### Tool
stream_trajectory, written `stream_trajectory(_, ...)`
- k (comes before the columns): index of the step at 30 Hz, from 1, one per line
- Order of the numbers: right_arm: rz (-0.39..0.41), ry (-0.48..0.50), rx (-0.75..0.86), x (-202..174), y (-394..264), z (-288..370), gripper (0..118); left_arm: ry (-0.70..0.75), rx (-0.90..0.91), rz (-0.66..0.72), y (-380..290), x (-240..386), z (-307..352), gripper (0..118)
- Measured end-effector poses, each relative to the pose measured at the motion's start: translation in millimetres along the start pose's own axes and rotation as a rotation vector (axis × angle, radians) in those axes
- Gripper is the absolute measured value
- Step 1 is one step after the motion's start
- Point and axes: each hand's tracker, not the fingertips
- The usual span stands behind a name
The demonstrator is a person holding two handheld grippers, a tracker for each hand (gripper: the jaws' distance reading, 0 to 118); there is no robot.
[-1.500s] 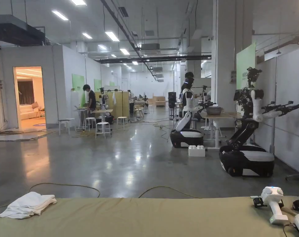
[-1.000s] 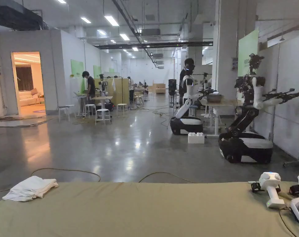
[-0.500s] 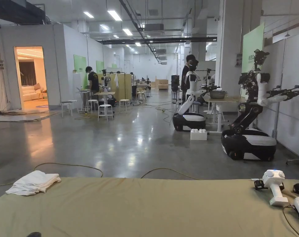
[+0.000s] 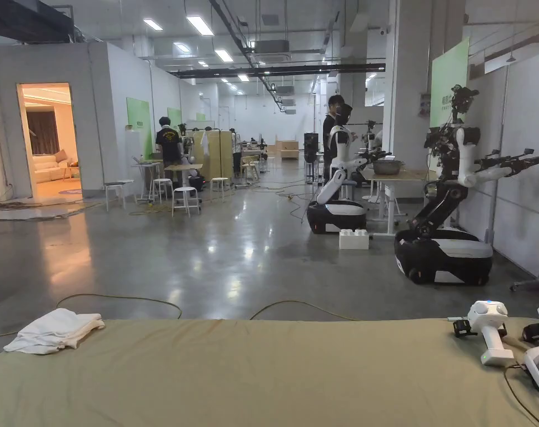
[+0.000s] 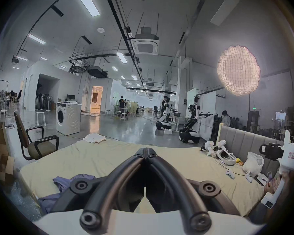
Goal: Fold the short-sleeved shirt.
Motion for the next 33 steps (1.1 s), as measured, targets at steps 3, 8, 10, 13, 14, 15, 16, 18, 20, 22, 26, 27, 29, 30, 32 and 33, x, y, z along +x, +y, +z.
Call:
stream_trajectory(3,0.018,-0.011,-0.003,-2,0,2,0,-0.001,-0.009,0.011,-2,-1,1,0)
stream_trajectory(8,0.027,-0.018,-0.005,0,-1,2,0,0.006,-0.017,-0.014,-4,2,2,0)
stream_trajectory(10,0.03,-0.02,-0.004,-1,1,2,0,0.0,-0.015,-0.011,-4,4,2,0)
stream_trajectory(13,0.03,-0.015,-0.004,0,2,2,0,-0.004,-0.005,-0.012,-2,4,3,0)
stream_trajectory(14,0.032,-0.011,-0.005,-1,2,1,0,-0.006,-0.005,-0.014,-2,5,3,0)
stream_trajectory(15,0.035,-0.01,-0.006,-2,2,2,0,-0.008,-0.004,-0.017,-1,5,4,0)
stream_trajectory(16,0.036,-0.01,-0.006,-8,4,4,0,-0.01,-0.002,-0.019,-1,6,4,0)
stream_trajectory(18,0.039,-0.004,-0.01,-10,4,4,0,-0.017,-0.001,-0.026,-1,8,4,0)
stream_trajectory(20,0.044,-0.004,-0.014,-6,2,3,0,-0.022,-0.001,-0.032,0,9,4,0)
stream_trajectory(22,0.049,0.001,-0.015,-6,1,3,0,-0.021,-0.002,-0.036,0,10,4,0)
stream_trajectory(26,0.063,0.013,-0.015,-7,0,2,0,-0.022,-0.006,-0.04,-1,11,3,0)
stream_trajectory(27,0.068,0.012,-0.015,-8,0,2,0,-0.022,-0.007,-0.04,-1,10,3,0)
stream_trajectory(29,0.074,0.017,-0.016,-8,-1,2,0,-0.026,-0.009,-0.036,-2,10,2,0)
stream_trajectory(30,0.074,0.019,-0.015,-8,-1,3,0,-0.027,-0.01,-0.034,-2,10,3,0)
stream_trajectory(32,0.076,0.022,-0.016,-9,-1,3,0,-0.027,-0.016,-0.032,-3,9,2,0)
stream_trajectory(33,0.078,0.022,-0.018,-9,-1,3,0,-0.024,-0.018,-0.035,-3,9,2,0)
